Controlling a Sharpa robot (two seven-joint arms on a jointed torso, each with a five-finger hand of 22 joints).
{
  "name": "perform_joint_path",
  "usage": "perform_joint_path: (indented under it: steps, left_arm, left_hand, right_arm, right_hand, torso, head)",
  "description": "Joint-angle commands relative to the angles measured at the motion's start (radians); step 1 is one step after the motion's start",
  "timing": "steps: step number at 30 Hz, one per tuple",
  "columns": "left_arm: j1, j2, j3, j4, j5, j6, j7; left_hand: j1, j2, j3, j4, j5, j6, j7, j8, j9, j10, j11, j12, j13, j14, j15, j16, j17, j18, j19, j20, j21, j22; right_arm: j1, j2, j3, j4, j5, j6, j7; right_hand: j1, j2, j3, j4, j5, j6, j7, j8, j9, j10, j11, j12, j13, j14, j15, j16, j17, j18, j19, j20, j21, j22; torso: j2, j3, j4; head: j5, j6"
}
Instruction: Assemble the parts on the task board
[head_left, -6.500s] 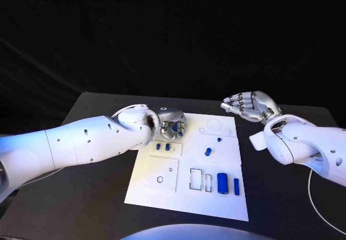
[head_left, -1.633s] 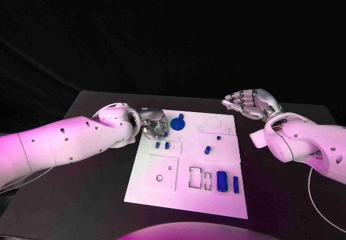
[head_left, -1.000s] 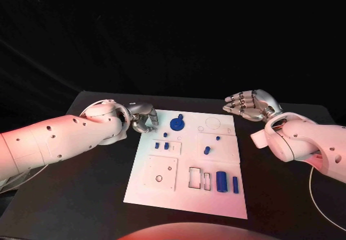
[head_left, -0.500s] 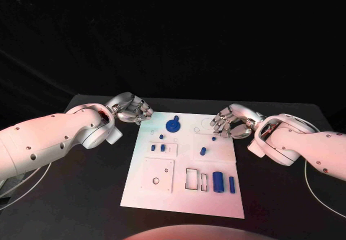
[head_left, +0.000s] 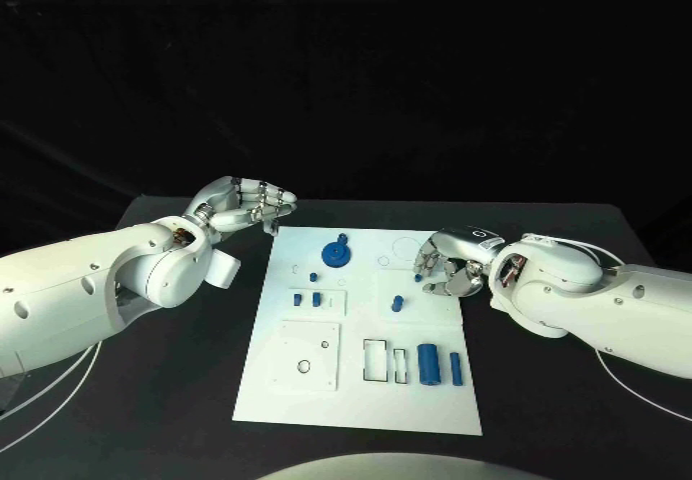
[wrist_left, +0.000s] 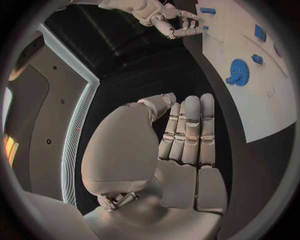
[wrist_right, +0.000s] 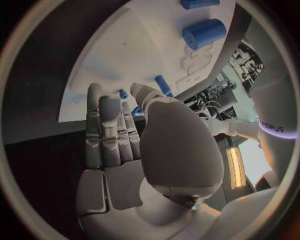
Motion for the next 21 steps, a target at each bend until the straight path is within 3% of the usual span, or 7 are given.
perform_joint_path:
  steps: [1,13,21]
  left_arm:
    - [0.0,0.0,0.0,0.003,0.081,0.027,0.059]
    - [0.0,-0.002,-0.001,-0.005,0.087,0.038,0.055]
    - [0.0,-0.001,-0.001,-0.007,0.087,0.046,0.048]
  left_hand:
    - [-0.007,0.007,-0.007,0.001,-0.002,-0.006,0.001,0.004,-0.001,0.0,0.0,0.007,0.0,-0.002,-0.006,-0.003,-0.001,0.015,-0.004,0.0,-0.005,-0.001]
    - [-0.013,0.007,-0.012,0.002,-0.003,-0.013,0.003,0.004,-0.002,-0.006,0.002,0.009,0.0,-0.003,-0.005,-0.006,-0.002,0.014,-0.004,0.0,-0.01,-0.004]
    - [-0.013,0.008,-0.012,0.002,-0.003,-0.015,0.004,0.004,-0.002,-0.007,0.002,0.009,0.0,-0.003,-0.005,-0.006,-0.002,0.014,-0.004,0.001,-0.011,-0.005]
  right_arm:
    - [-0.004,0.006,0.0,0.001,-0.113,-0.025,-0.056]
    - [-0.018,0.03,0.0,-0.011,-0.118,-0.034,-0.061]
    - [-0.024,0.042,0.0,-0.03,-0.113,-0.009,-0.068]
  right_hand:
    - [-0.008,0.004,-0.006,0.004,-0.003,0.005,0.004,-0.005,0.003,0.0,0.003,-0.006,0.002,0.017,-0.001,0.074,0.072,0.011,0.011,0.0,0.017,0.016]
    - [-0.005,0.011,0.024,0.014,-0.003,0.016,-0.003,-0.003,0.01,0.025,-0.005,0.002,0.006,0.046,-0.007,0.215,0.218,0.011,0.023,-0.005,0.059,0.057]
    - [0.011,0.029,0.081,0.01,-0.002,0.035,-0.011,0.007,0.02,0.049,-0.014,0.007,0.008,0.051,-0.014,0.282,0.282,0.0,0.052,-0.011,0.145,0.154]
  torso:
    - [0.001,0.0013,0.0016]
    - [0.0,0.0002,0.0012]
    - [0.0,-0.0006,0.0013]
  head:
    - [0.001,0.0]
    - [0.004,-0.003]
    - [0.006,-0.004]
